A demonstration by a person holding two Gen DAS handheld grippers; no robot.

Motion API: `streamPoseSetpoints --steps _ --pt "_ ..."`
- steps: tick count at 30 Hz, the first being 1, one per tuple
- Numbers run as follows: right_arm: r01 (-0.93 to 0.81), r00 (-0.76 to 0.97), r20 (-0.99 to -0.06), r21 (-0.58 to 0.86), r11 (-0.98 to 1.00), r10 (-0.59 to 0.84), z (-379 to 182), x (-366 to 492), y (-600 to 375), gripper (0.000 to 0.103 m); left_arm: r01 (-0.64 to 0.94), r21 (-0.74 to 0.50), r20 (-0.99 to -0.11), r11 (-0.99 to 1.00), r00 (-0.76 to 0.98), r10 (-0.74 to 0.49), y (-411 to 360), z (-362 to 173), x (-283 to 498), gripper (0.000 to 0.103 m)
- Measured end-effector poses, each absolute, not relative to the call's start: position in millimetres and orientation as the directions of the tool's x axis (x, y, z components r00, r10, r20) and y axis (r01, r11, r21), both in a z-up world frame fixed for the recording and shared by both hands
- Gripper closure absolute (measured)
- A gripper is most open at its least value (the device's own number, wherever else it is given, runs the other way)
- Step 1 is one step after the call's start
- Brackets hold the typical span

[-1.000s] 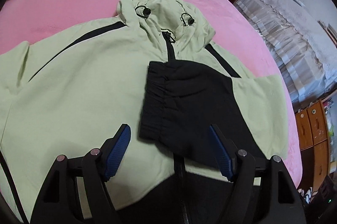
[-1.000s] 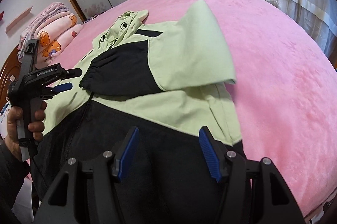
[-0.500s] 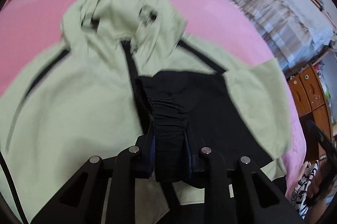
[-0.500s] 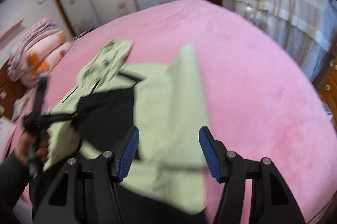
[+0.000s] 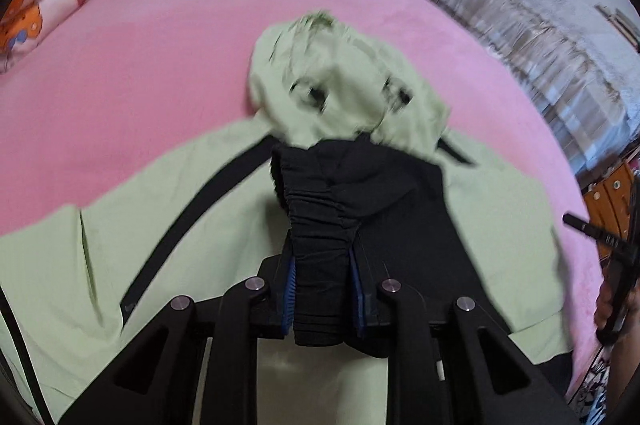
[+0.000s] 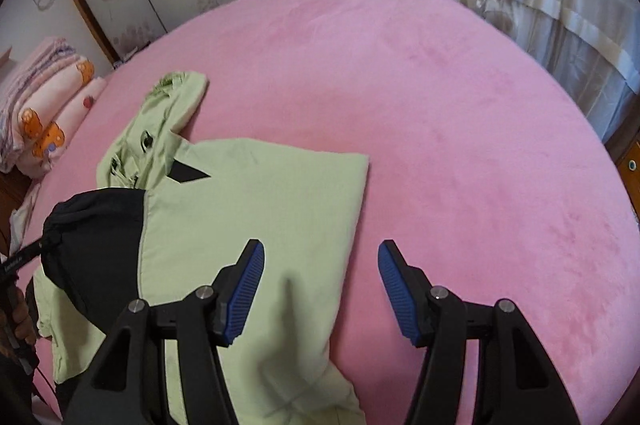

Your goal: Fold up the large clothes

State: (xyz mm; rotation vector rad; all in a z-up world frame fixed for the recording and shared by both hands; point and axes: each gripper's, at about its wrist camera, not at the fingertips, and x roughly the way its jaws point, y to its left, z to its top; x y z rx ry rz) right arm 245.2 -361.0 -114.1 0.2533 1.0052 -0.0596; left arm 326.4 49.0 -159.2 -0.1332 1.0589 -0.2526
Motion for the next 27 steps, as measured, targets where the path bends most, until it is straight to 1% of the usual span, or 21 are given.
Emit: streamPoseSetpoints --steps 2,4,5,7,9,10,11,12,13,14,16,17,19,20,21,23,24,25,26,27 --pt "0.170 0.502 -0.860 0.201 0.965 0.091 -126 261 -361 0.044 0.126 -0.234 -0.865 0.964 0.425 -0.266 58 -178 328 0.080" --pt "0.184 0.473 -0.874 0.225 0.957 0.115 -136 277 -367 0.044 0.110 -0.260 -0.874 0.959 0.395 -0.282 65 -191 332 0.072" --pt "0.186 0.464 -0.878 0.230 0.955 0.121 -140 281 -368 0.044 0.094 -0.285 -0.875 0.954 0.380 -0.299 68 -196 338 0.070" --pt "0.195 0.444 -0.885 0.245 0.950 0.137 -149 292 -370 0.044 0.082 -0.323 -0.869 0.943 0.369 -0.330 69 -201 346 0.059" --pt "0.200 0.429 -0.887 0.278 0.939 0.171 -157 300 -375 0.044 0.075 -0.340 -0.863 0.938 0.372 -0.342 67 -204 354 0.052" --pt "0.199 0.428 -0.885 0.292 0.936 0.186 -159 303 -376 0.044 0.074 -0.337 -0.867 0.938 0.365 -0.340 65 -206 359 0.052" --pt "0.192 0.426 -0.884 0.297 0.935 0.193 -160 303 -374 0.047 0.080 -0.332 -0.871 0.940 0.357 -0.338 62 -207 364 0.053" --pt "0.174 0.425 -0.885 0.288 0.942 0.192 -160 305 -373 0.074 0.091 -0.314 -0.877 0.945 0.353 -0.325 56 -207 367 0.065" --pt "0.163 0.422 -0.892 0.250 0.954 0.161 -157 306 -370 0.096 0.111 -0.280 -0.880 0.953 0.368 -0.302 51 -204 369 0.079" --pt "0.159 0.434 -0.891 0.220 0.963 0.132 -152 308 -370 0.101 0.126 -0.281 -0.872 0.951 0.380 -0.308 47 -200 370 0.080" --pt "0.148 0.521 -0.849 0.186 0.971 0.083 -132 304 -373 0.102 0.133 -0.275 -0.857 0.952 0.414 -0.306 45 -195 368 0.080" --pt "0.150 0.540 -0.838 0.186 0.971 0.077 -130 304 -375 0.102 0.130 -0.251 -0.861 0.959 0.422 -0.283 40 -196 368 0.080" --pt "0.150 0.497 -0.866 0.147 0.978 0.054 -143 309 -372 0.101 0.109 -0.223 -0.879 0.969 0.407 -0.248 37 -207 368 0.080" --pt "0.142 0.464 -0.885 0.115 0.983 0.037 -150 312 -369 0.100 0.088 -0.218 -0.886 0.972 0.399 -0.235 37 -211 366 0.080" --pt "0.138 0.430 -0.903 0.093 0.986 0.025 -155 312 -367 0.096 0.077 -0.223 -0.885 0.972 0.403 -0.235 39 -211 364 0.080" --pt "0.153 0.435 -0.900 0.116 0.981 0.039 -147 304 -371 0.092 0.057 -0.246 -0.881 0.968 0.404 -0.248 40 -207 360 0.079" --pt "0.160 0.450 -0.890 0.159 0.974 0.071 -139 295 -375 0.084 0.053 -0.258 -0.881 0.965 0.397 -0.258 40 -204 357 0.076" --pt "0.163 0.467 -0.878 0.201 0.966 0.104 -130 283 -380 0.077 0.051 -0.263 -0.882 0.964 0.393 -0.261 41 -203 355 0.070" --pt "0.163 0.485 -0.866 0.228 0.960 0.123 -122 269 -384 0.059 0.053 -0.271 -0.881 0.961 0.389 -0.270 42 -201 350 0.066" --pt "0.158 0.499 -0.857 0.236 0.959 0.129 -115 255 -386 0.044 0.052 -0.273 -0.881 0.961 0.387 -0.271 43 -201 347 0.058"
